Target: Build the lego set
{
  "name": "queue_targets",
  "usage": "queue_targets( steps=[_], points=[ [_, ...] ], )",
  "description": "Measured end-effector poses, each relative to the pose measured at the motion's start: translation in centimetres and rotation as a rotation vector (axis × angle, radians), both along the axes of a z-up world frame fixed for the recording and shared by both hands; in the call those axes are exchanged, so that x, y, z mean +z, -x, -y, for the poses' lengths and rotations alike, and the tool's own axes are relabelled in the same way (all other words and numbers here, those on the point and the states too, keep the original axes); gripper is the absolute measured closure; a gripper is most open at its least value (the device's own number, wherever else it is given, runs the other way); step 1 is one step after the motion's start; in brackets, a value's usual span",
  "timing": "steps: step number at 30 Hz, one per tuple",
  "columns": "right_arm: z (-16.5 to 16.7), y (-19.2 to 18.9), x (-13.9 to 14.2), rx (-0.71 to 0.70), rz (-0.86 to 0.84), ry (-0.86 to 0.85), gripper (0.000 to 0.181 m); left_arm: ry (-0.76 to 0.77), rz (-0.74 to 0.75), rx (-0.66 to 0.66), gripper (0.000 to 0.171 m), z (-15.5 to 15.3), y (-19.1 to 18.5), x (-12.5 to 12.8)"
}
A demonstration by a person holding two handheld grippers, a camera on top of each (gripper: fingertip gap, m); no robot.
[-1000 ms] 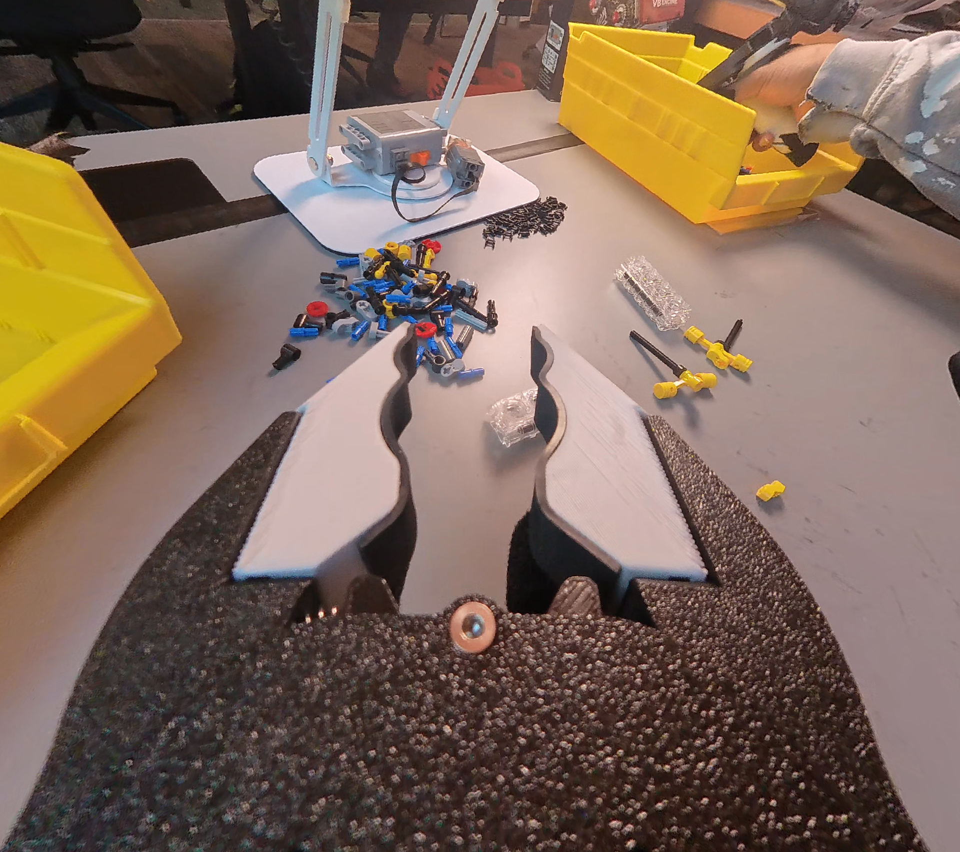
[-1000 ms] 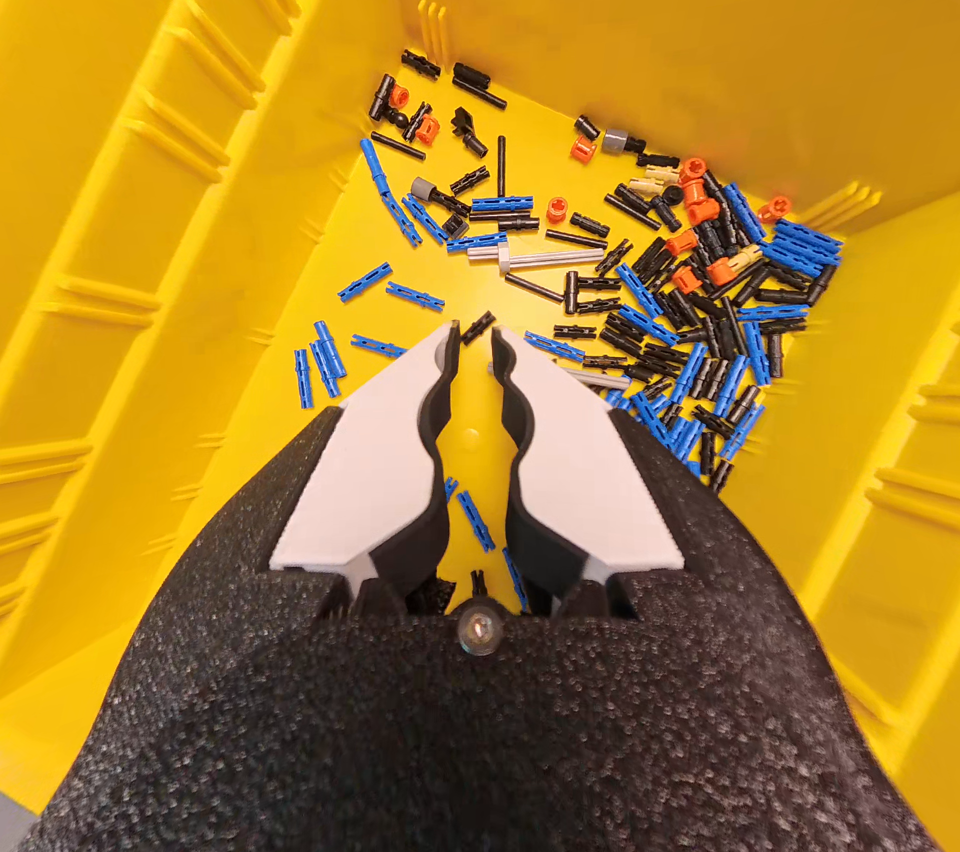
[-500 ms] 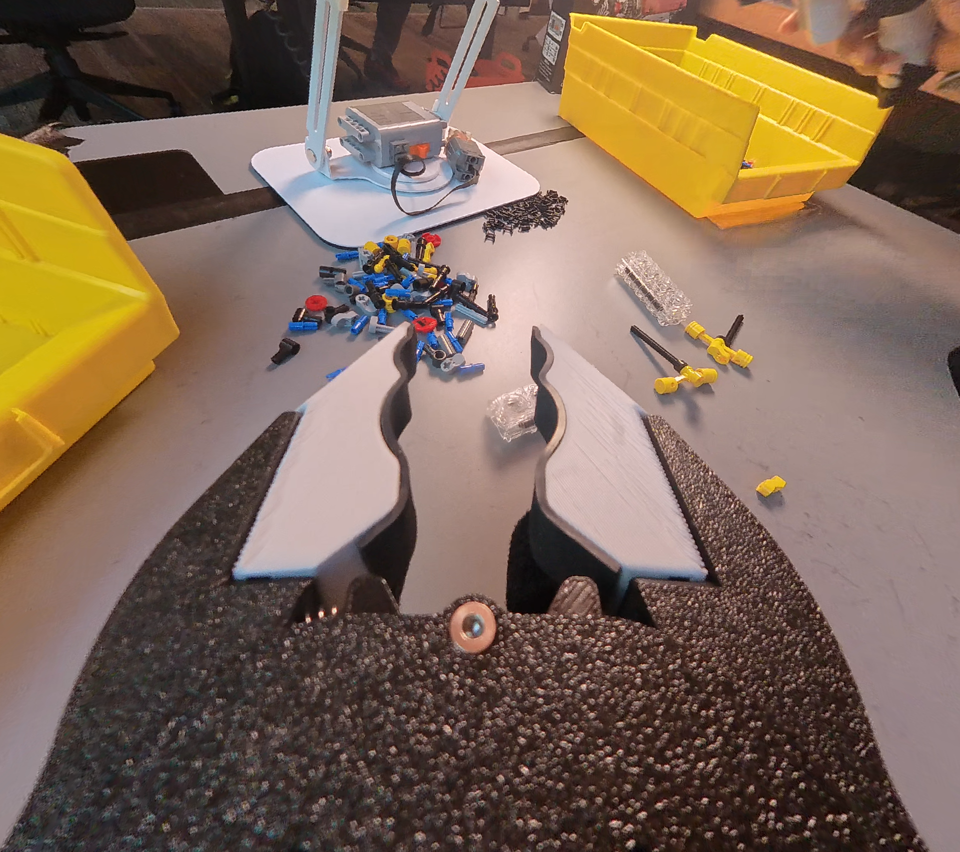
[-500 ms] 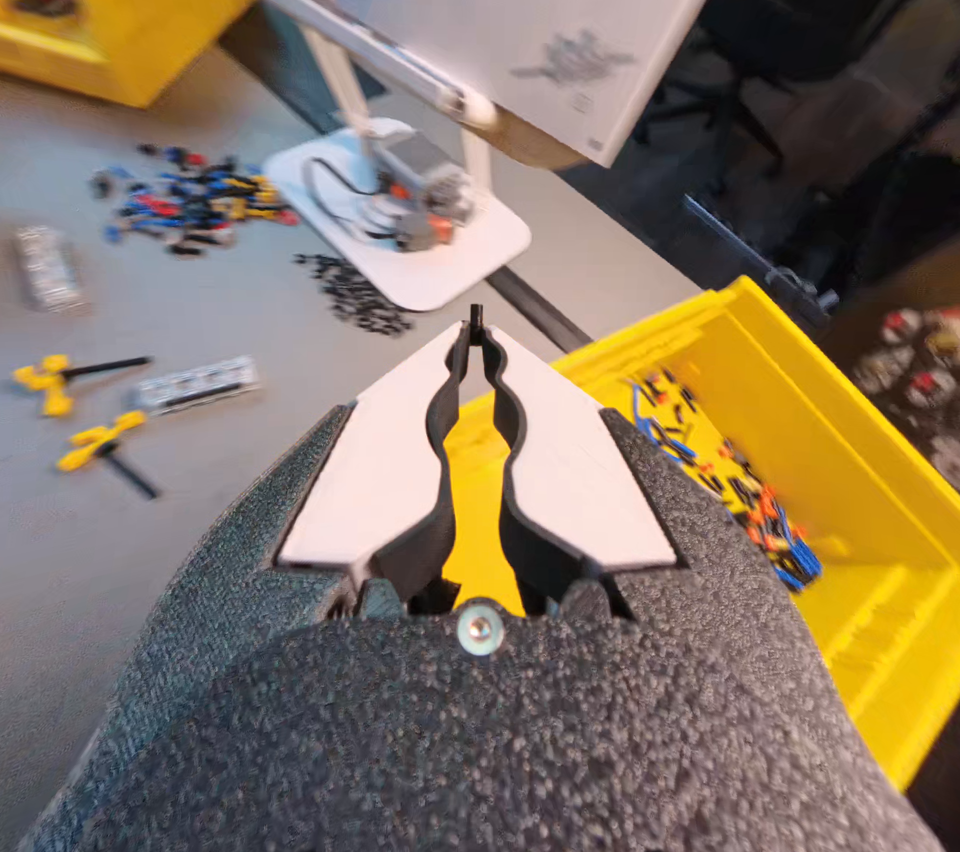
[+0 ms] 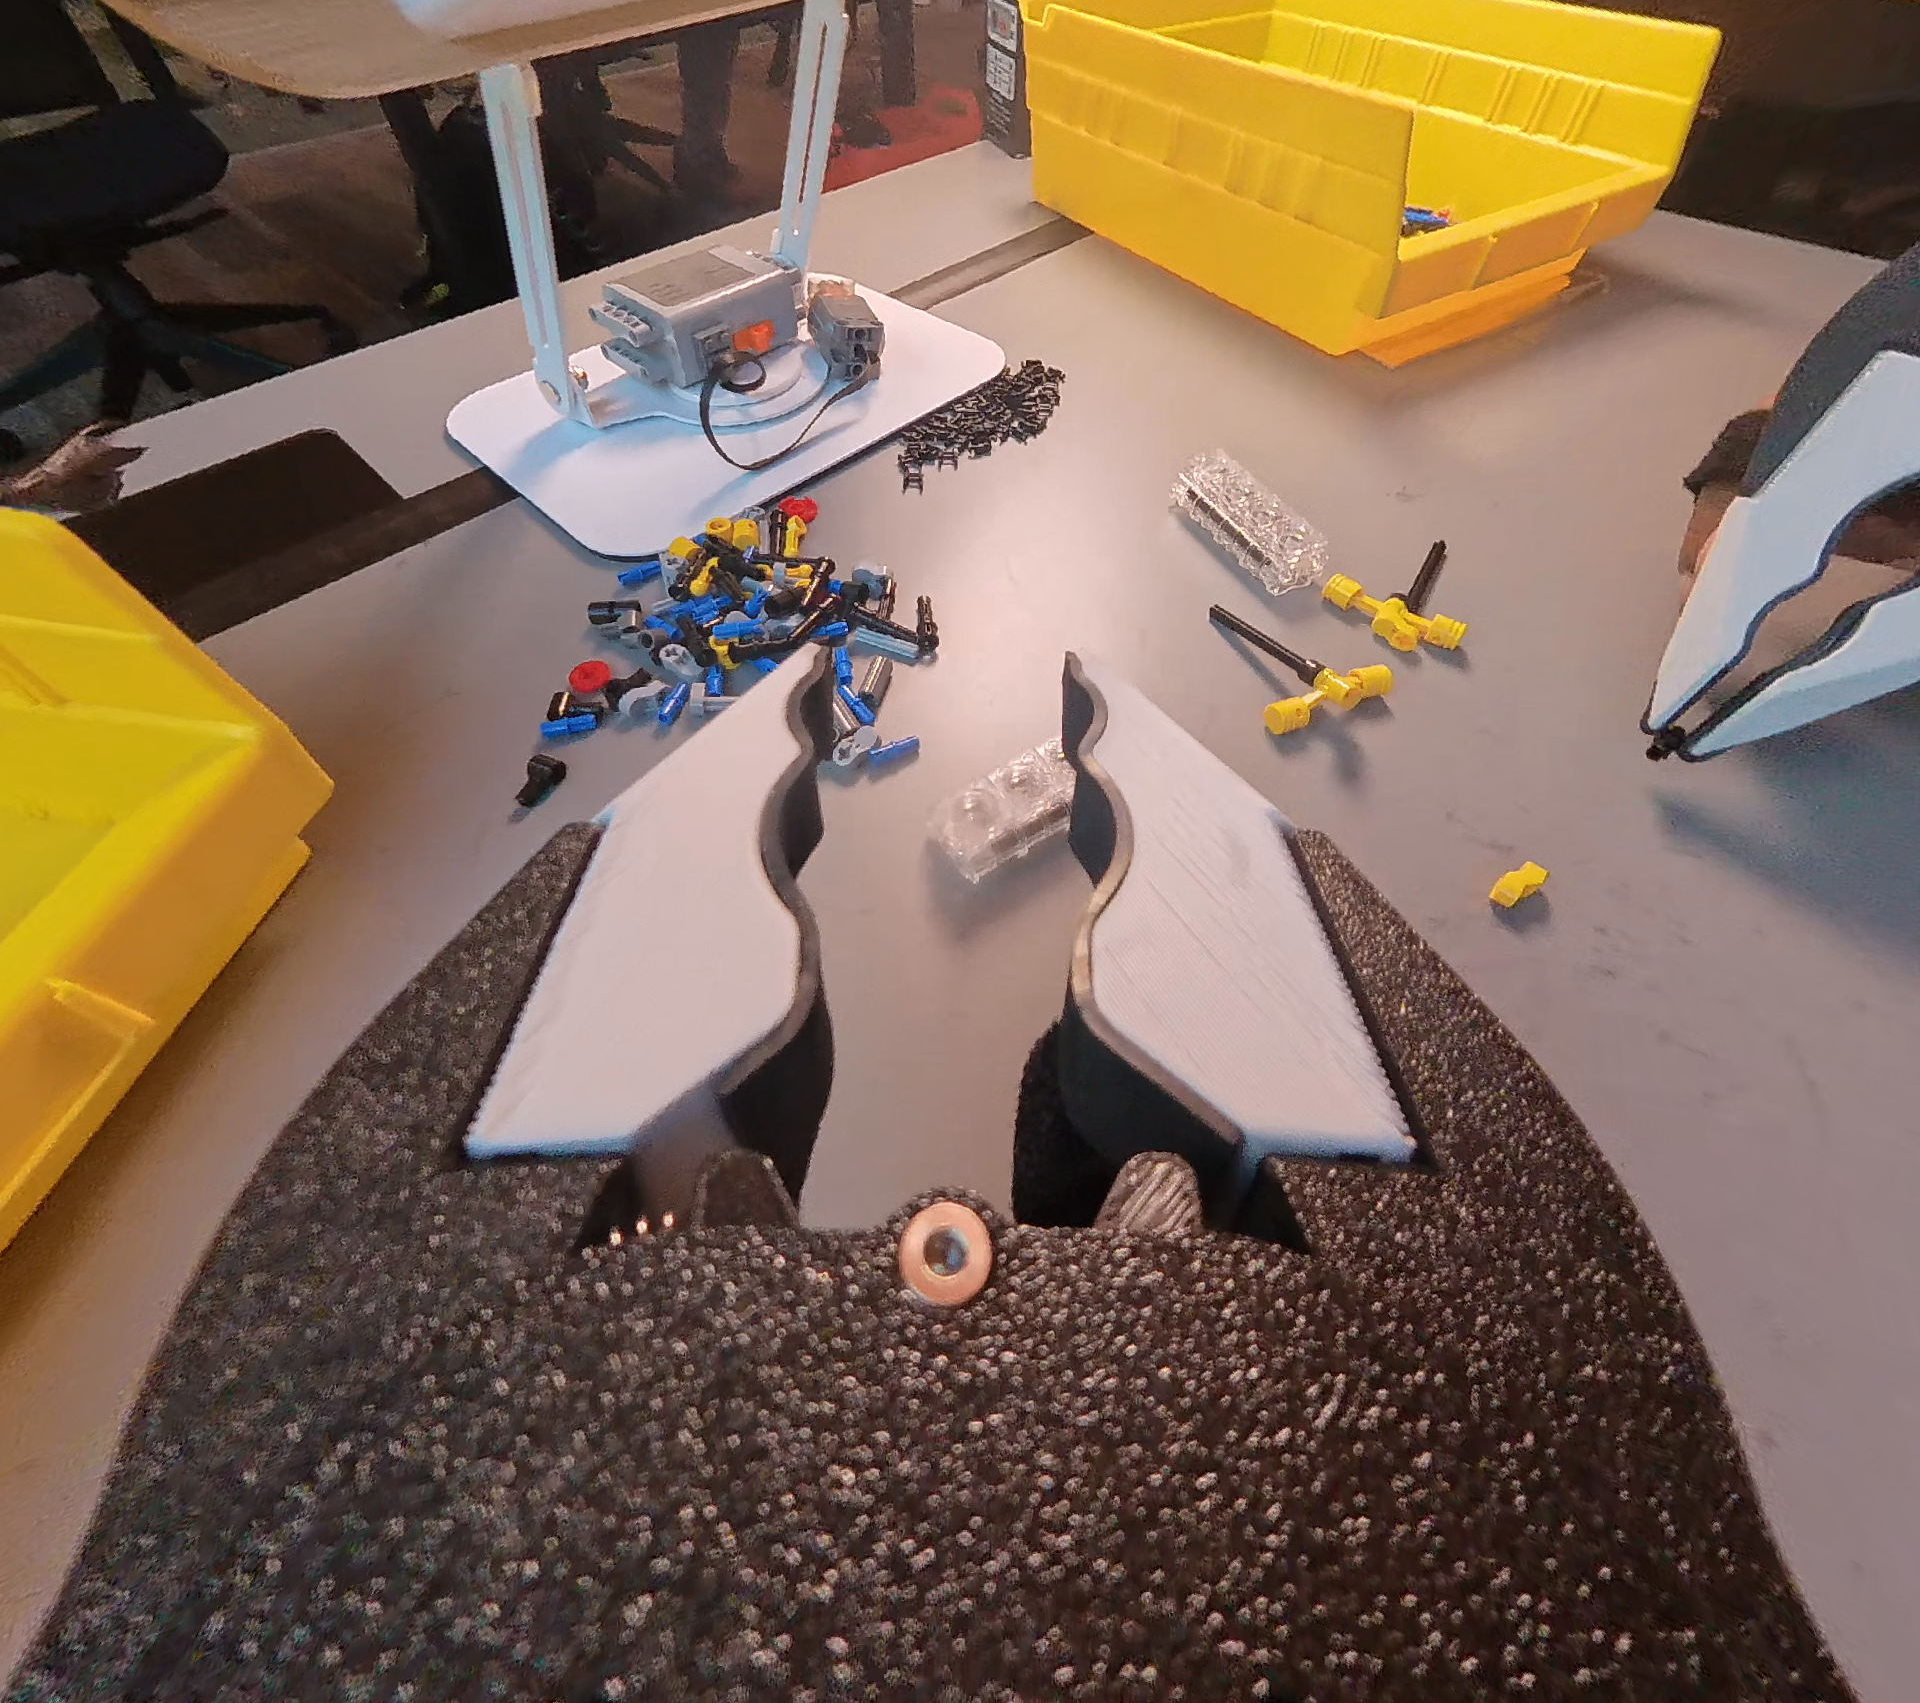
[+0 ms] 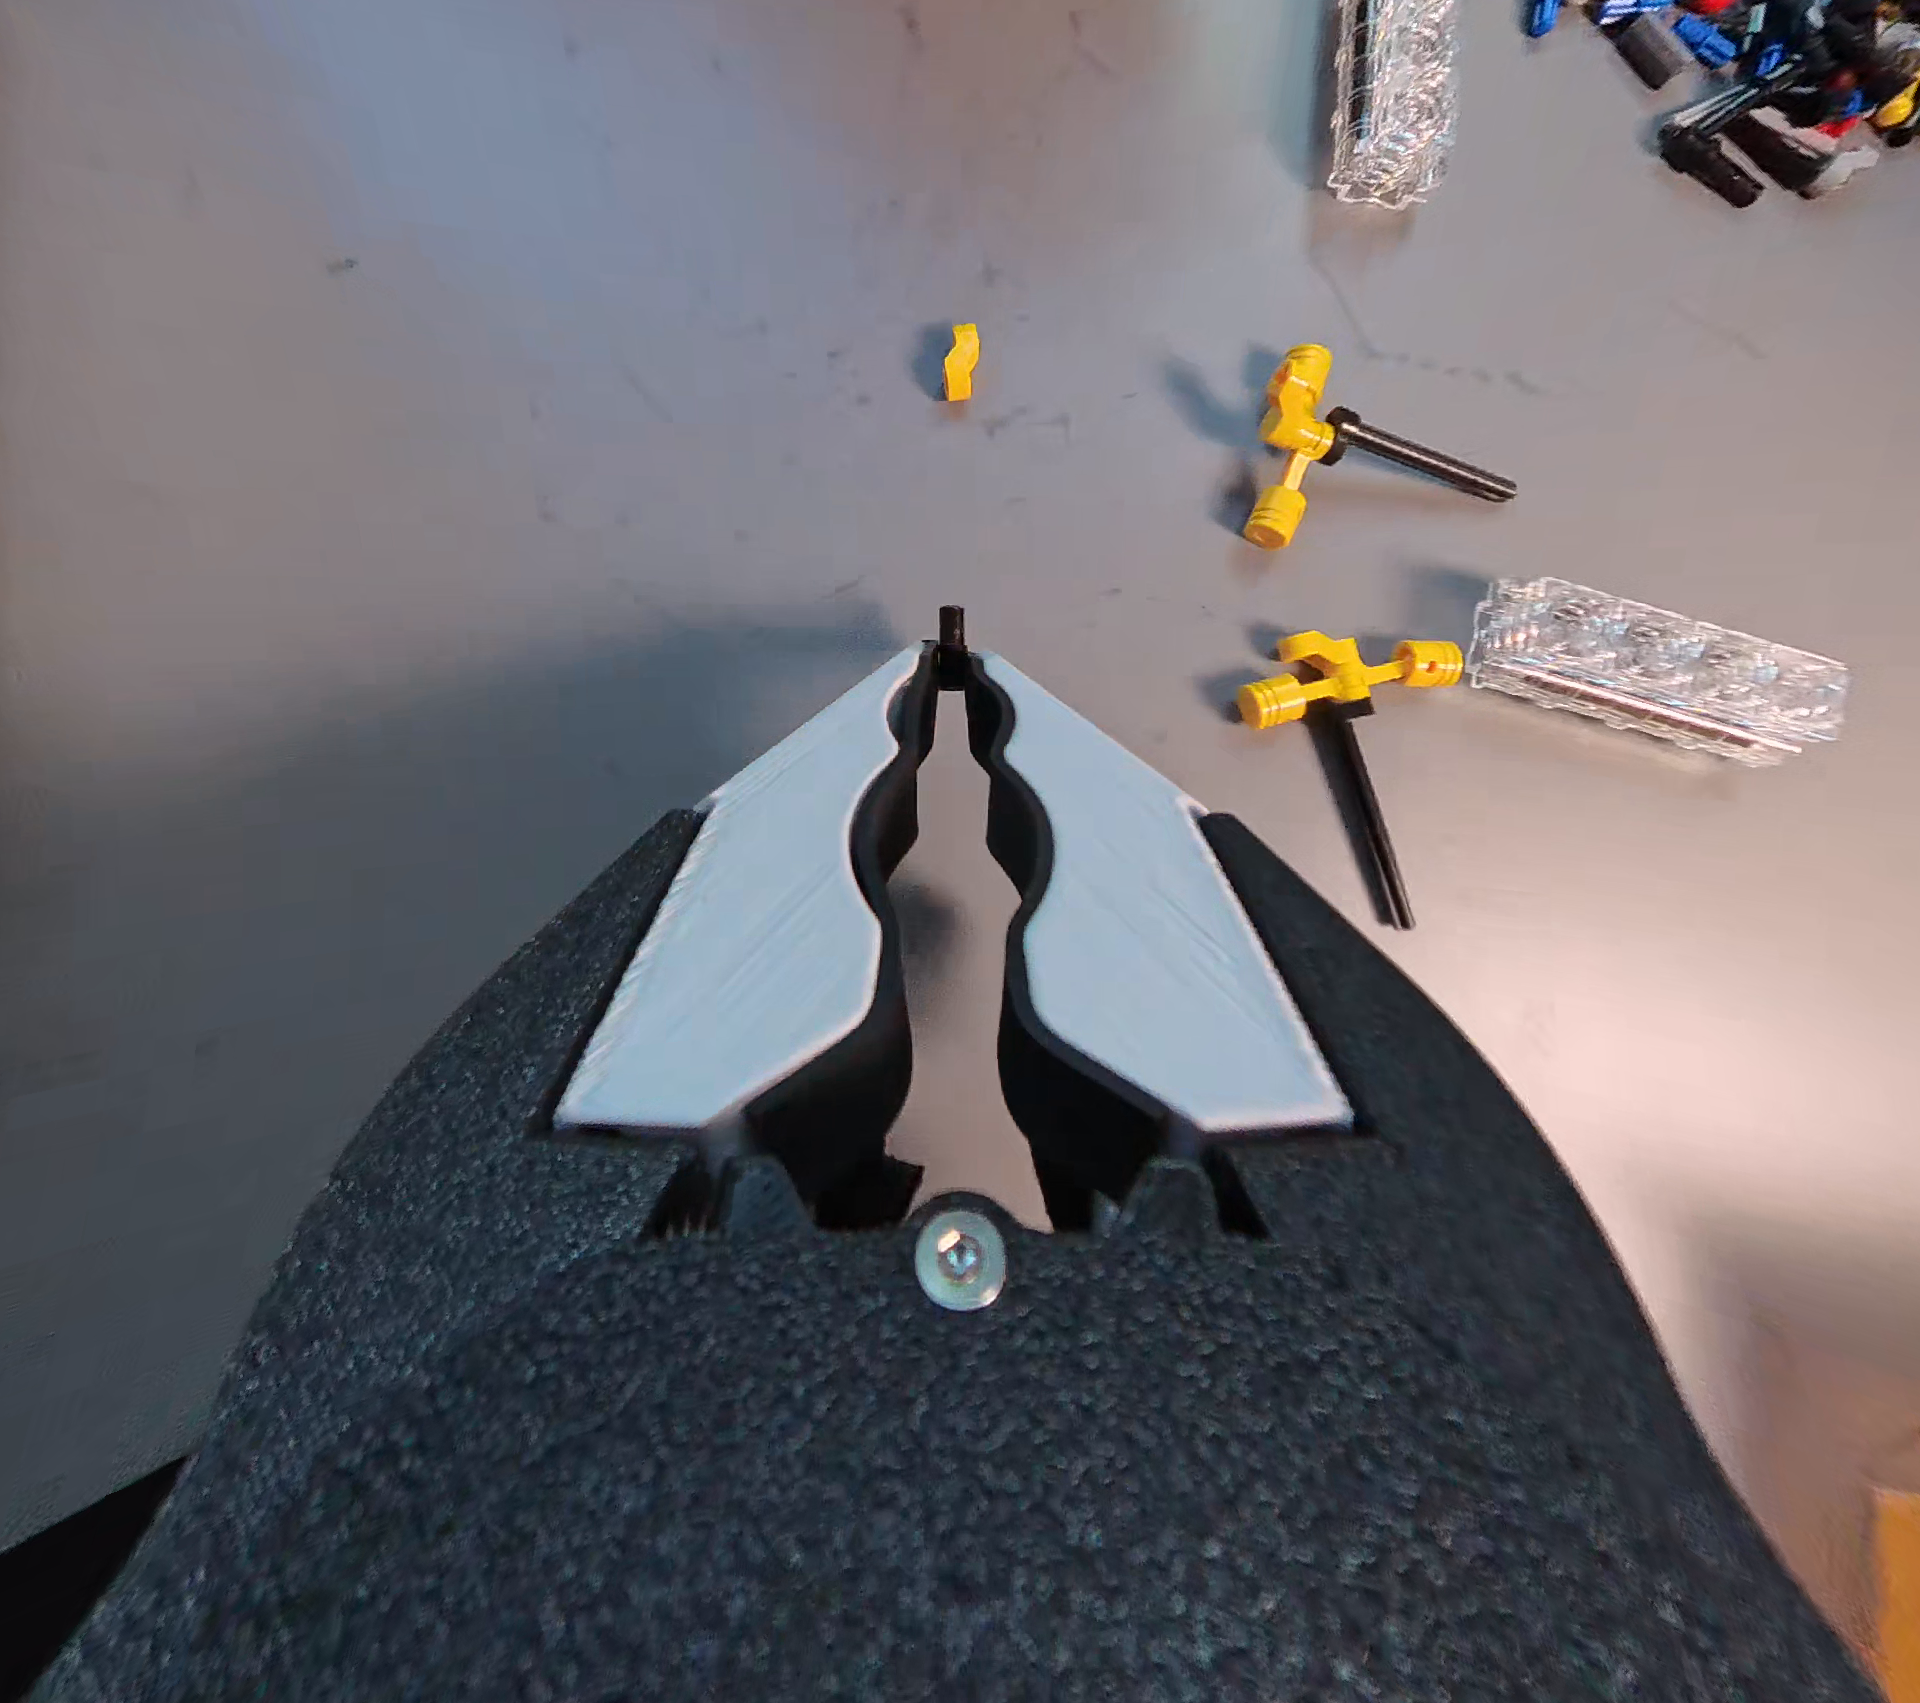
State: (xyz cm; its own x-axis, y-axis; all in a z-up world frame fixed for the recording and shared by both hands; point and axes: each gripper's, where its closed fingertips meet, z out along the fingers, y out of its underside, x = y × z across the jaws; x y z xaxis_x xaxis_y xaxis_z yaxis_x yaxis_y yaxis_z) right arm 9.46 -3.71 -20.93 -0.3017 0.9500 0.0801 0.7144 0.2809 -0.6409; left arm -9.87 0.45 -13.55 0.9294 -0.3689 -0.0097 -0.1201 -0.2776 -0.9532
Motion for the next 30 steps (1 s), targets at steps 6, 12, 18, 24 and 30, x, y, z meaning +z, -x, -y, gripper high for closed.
queue_targets(
  steps=[6, 12, 18, 24, 30],
  points=[
    [-0.7, -0.1, -0.7, -0.031, 0.029, -0.026, 0.176, 0.103, -0.064, -0.352, 0.132, 2.9, -6.2, -1.9],
    [-1.2, -0.1, -1.0, -0.070, 0.017, -0.022, 0.169, 0.215, -0.223, -0.600, 0.134, 6.1, -10.9, -5.7],
    [-2.4, -0.6, 1.4, -0.118, -0.091, -0.022, 0.164, 0.261, -0.273, -0.667, 0.147, 6.9, -12.9, -7.3],
    [-5.5, -1.9, 4.4, -0.239, -0.229, -0.013, 0.164, 0.275, -0.345, -0.620, 0.167, 5.5, -13.2, -8.2],
    [-9.5, -4.1, 7.4, -0.379, -0.344, -0.039, 0.164, 0.204, -0.320, -0.302, 0.167, -0.2, -8.6, -6.4]
  ],
)
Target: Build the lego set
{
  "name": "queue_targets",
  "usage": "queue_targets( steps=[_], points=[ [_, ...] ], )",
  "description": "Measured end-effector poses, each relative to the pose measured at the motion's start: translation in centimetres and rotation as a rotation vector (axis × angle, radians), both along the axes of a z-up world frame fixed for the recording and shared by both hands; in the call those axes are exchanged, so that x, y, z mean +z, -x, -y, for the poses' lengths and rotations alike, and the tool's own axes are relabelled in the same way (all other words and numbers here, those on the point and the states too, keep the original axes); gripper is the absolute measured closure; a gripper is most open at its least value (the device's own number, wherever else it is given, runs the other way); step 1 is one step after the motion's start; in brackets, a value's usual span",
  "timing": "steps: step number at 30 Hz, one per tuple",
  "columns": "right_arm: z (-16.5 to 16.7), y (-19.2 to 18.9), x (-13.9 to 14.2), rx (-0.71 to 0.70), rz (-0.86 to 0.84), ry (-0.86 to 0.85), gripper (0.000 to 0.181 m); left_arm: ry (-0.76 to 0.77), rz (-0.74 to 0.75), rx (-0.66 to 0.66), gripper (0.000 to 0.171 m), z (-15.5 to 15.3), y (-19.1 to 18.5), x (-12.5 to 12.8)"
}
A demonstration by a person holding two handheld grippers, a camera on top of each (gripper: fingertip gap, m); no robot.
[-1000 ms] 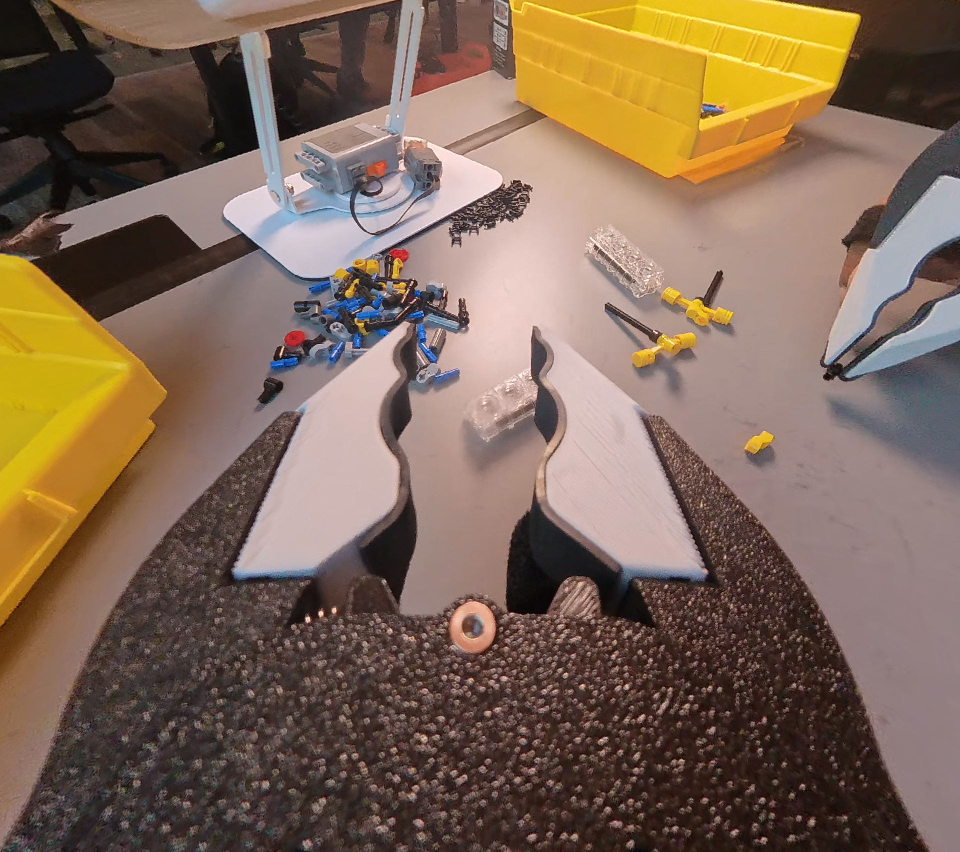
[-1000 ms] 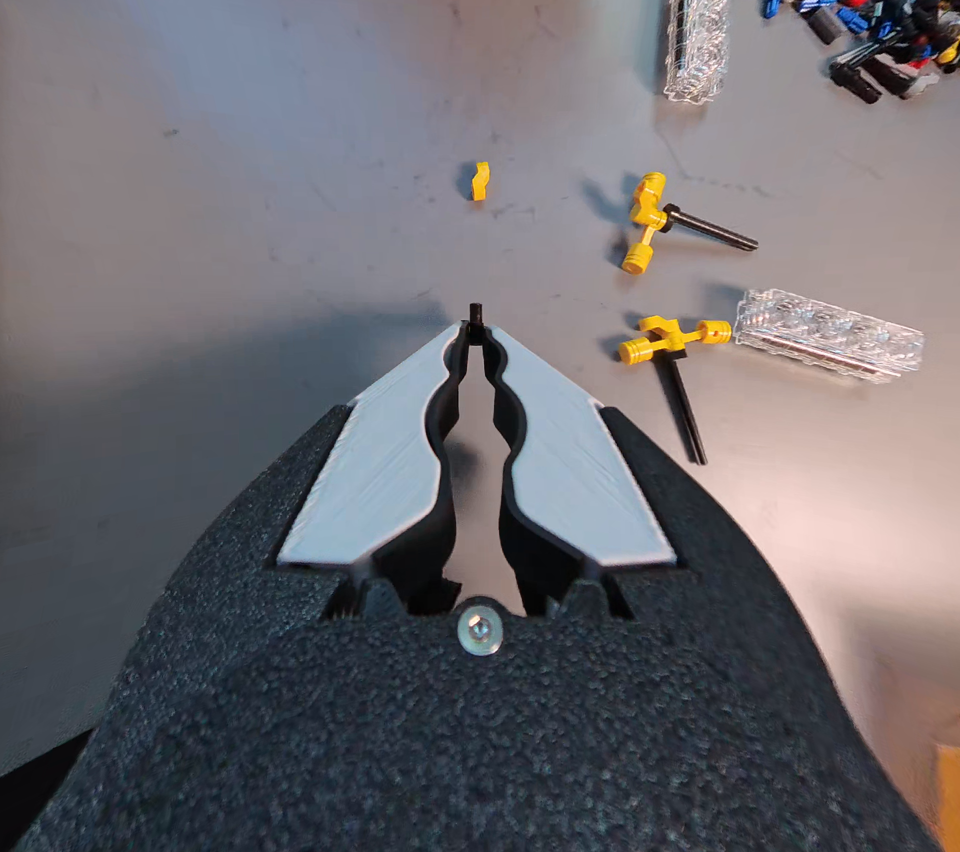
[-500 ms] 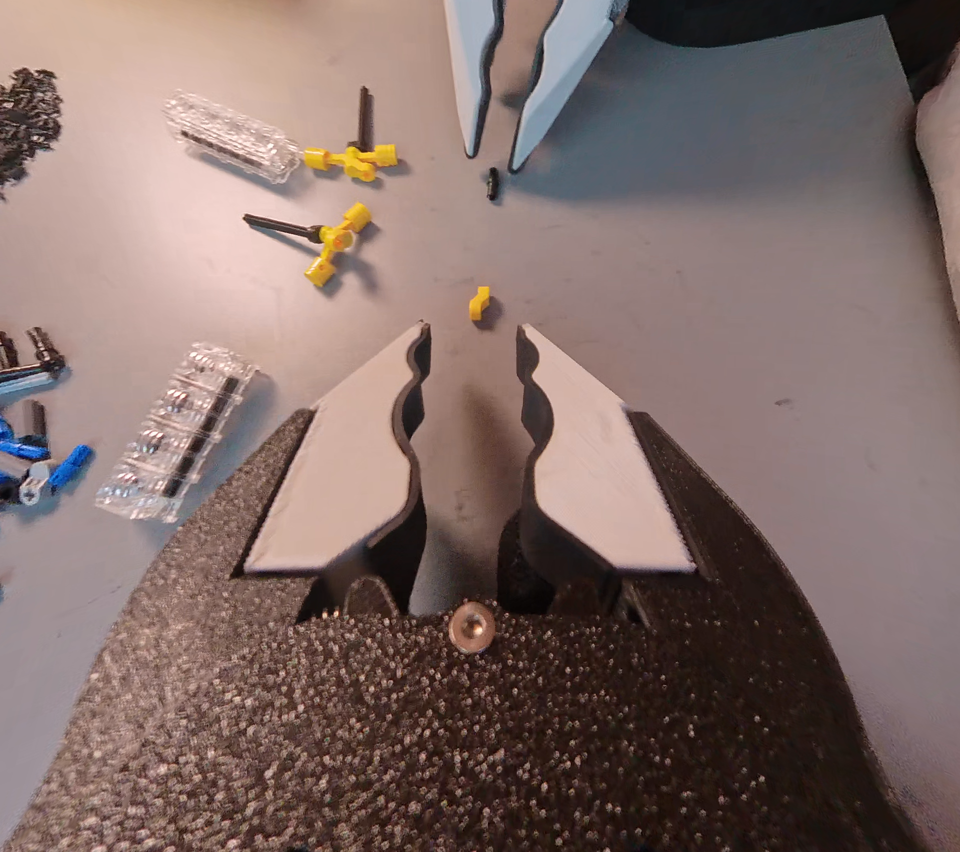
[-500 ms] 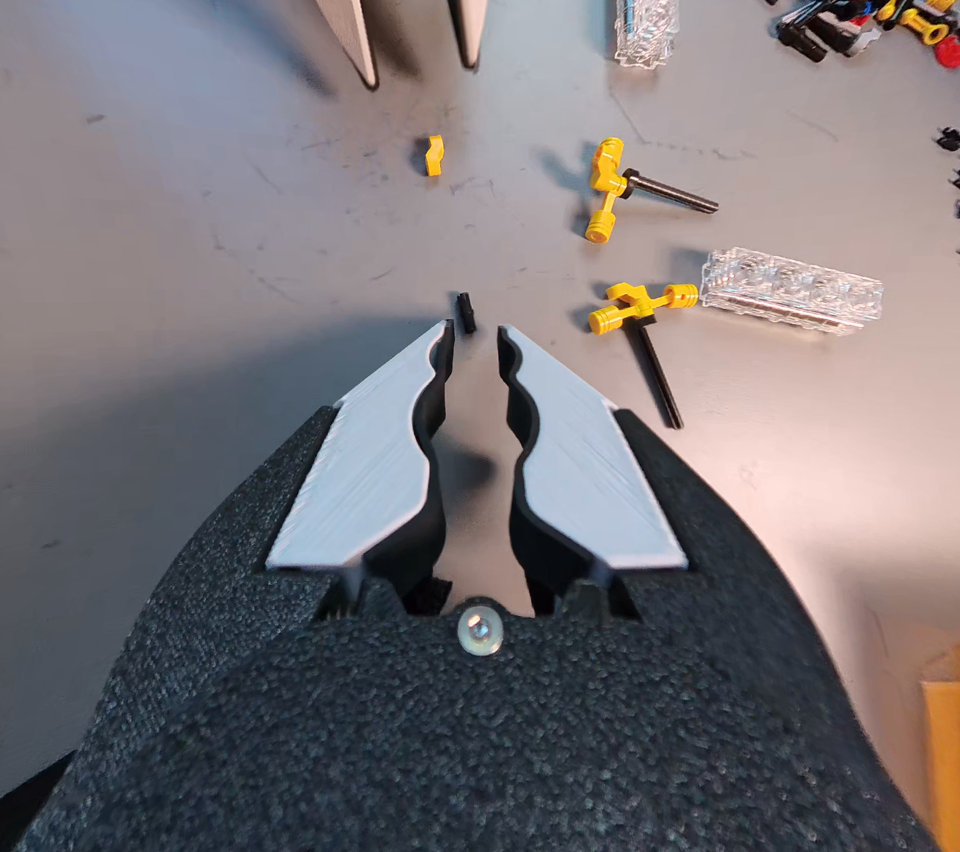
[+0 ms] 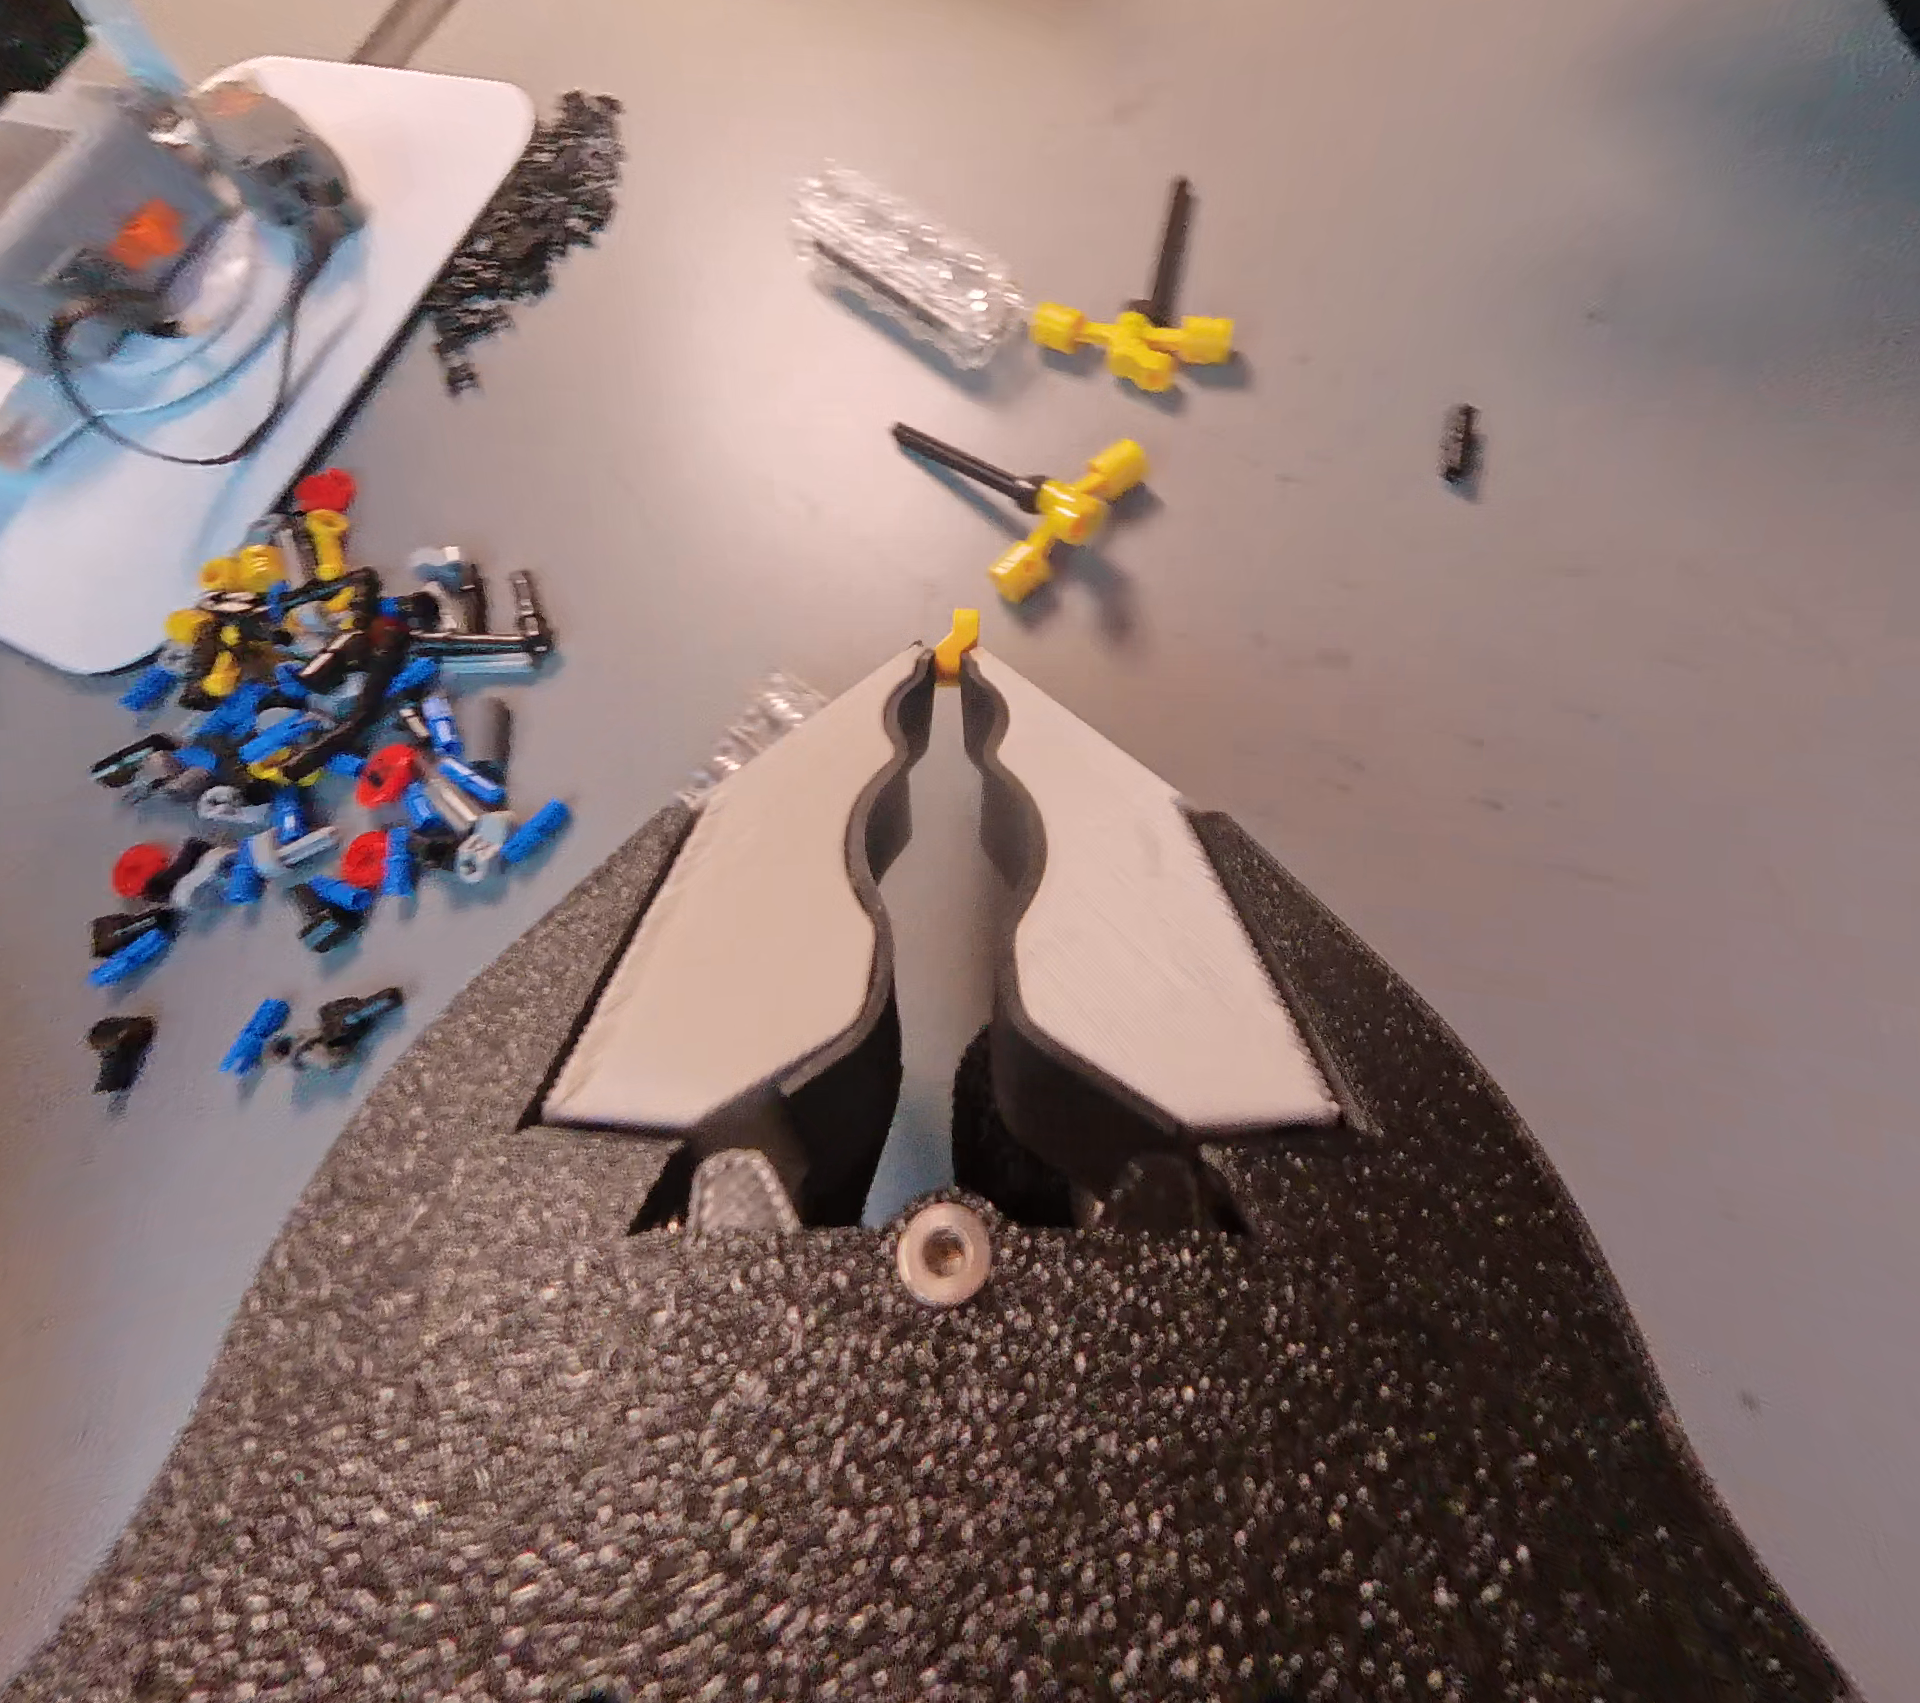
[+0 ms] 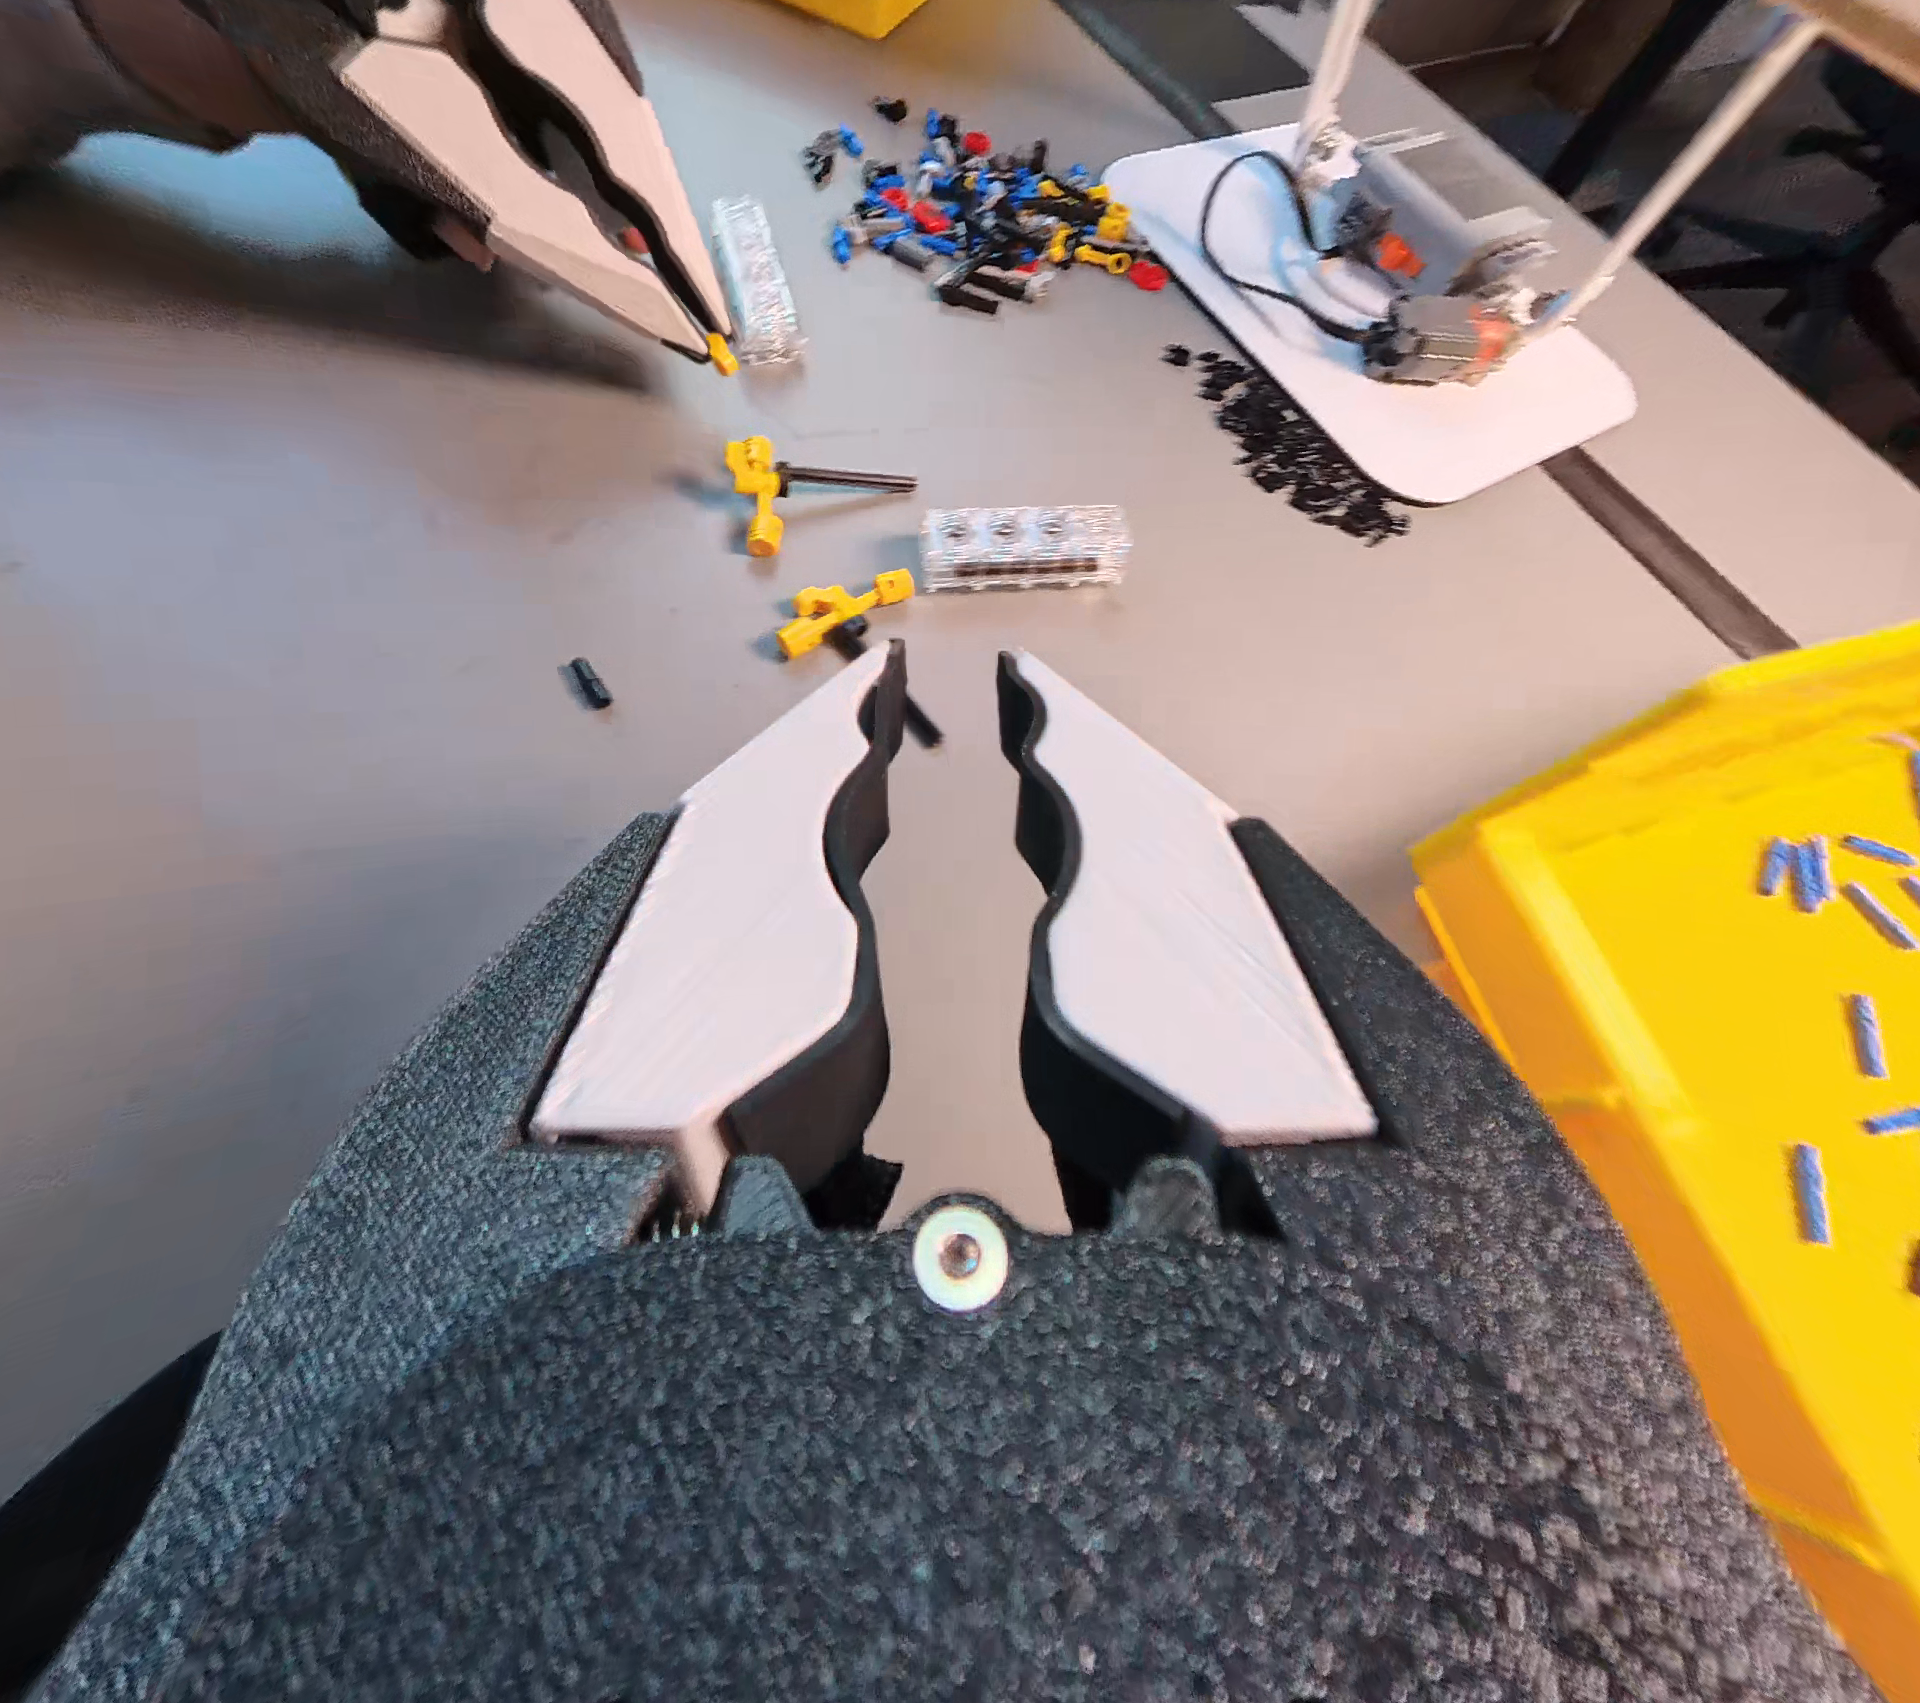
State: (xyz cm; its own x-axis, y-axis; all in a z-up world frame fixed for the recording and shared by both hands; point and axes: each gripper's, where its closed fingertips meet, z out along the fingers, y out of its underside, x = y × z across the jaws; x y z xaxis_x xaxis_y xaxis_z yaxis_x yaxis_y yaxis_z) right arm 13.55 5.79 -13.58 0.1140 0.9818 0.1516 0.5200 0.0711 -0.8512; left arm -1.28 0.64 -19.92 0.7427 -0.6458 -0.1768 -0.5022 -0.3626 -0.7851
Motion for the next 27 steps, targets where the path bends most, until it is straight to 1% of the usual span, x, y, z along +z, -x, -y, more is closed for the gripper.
queue_targets(
  steps=[2, 4, 7, 10, 13, 16, 20, 23, 25, 27],
  points=[
    [-1.5, -0.6, 1.1, -0.052, -0.044, 0.001, 0.164, -0.013, 0.012, 0.057, 0.167, -1.7, 0.8, 0.3],
    [-2.6, -0.8, 1.9, -0.089, -0.076, 0.000, 0.164, -0.025, 0.002, 0.084, 0.167, -2.9, 1.0, 0.4],
    [-3.7, -0.9, 2.9, -0.128, -0.102, -0.013, 0.164, -0.020, -0.019, 0.104, 0.166, -3.8, 0.9, 0.0],
    [-4.4, -1.1, 3.6, -0.154, -0.115, -0.026, 0.164, -0.059, -0.009, 0.103, 0.149, -3.6, 0.9, 0.6],
    [-5.2, -1.6, 4.0, -0.187, -0.124, -0.039, 0.164, -0.114, 0.027, 0.127, 0.147, -3.0, 1.5, 2.1],
    [-6.6, -2.5, 5.0, -0.240, -0.134, -0.067, 0.163, -0.167, 0.116, 0.176, 0.143, -1.7, 2.8, 3.8],
    [-10.1, -4.6, 6.8, -0.355, -0.118, -0.111, 0.157, -0.207, 0.244, 0.274, 0.137, -0.2, 5.5, 5.7],
    [-13.4, -6.0, 7.8, -0.431, -0.097, -0.128, 0.154, -0.212, 0.341, 0.323, 0.132, 0.5, 7.1, 6.3],
    [-15.9, -6.8, 7.7, -0.479, -0.060, -0.126, 0.151, -0.216, 0.377, 0.343, 0.131, 0.6, 7.8, 6.4],
    [-18.6, -7.5, 6.8, -0.530, 0.008, -0.097, 0.145, -0.214, 0.385, 0.352, 0.130, 0.5, 8.1, 6.4]
  ],
)
